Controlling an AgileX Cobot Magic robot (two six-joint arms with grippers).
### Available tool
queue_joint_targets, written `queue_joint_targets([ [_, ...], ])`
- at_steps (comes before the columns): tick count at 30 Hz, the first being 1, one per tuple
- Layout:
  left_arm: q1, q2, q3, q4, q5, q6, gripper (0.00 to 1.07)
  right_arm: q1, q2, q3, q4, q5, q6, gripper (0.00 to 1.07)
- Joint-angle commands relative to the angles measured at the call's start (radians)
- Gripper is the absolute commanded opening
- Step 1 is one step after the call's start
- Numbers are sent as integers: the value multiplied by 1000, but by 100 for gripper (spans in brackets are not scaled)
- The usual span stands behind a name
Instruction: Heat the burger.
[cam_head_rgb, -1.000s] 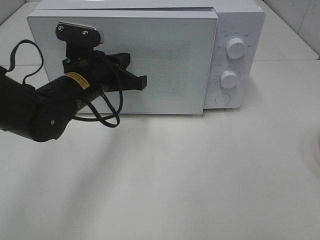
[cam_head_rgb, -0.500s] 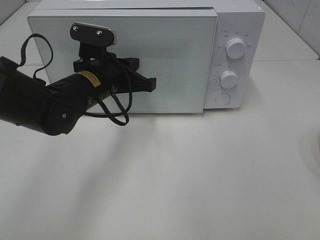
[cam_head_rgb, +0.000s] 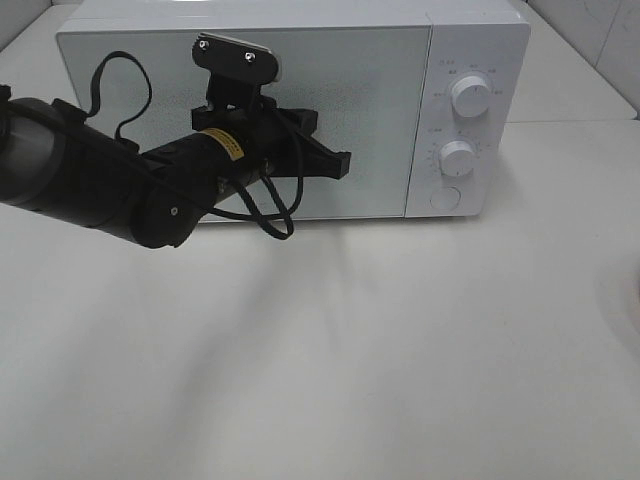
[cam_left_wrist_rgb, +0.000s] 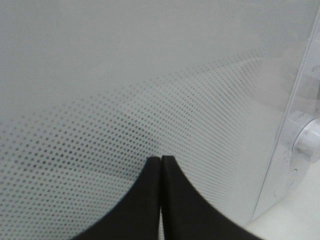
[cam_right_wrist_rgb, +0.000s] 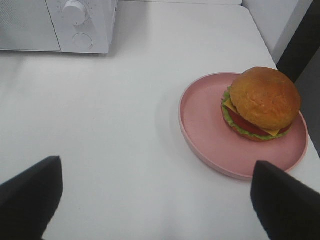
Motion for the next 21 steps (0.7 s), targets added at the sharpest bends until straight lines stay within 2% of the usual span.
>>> queue_joint_targets([
  [1, 42, 1, -45, -139, -69, -3, 0, 2, -22, 2, -10, -6, 11, 99],
  [8, 13, -47, -43, -138, 31, 0, 0, 2, -22, 2, -10, -6, 11, 99],
  [14, -33, -132, -43, -132, 154, 84, 0, 2, -22, 2, -10, -6, 11, 99],
  [21, -72, -209, -43, -132, 313, 91, 0, 2, -22, 2, -10, -6, 11, 99],
])
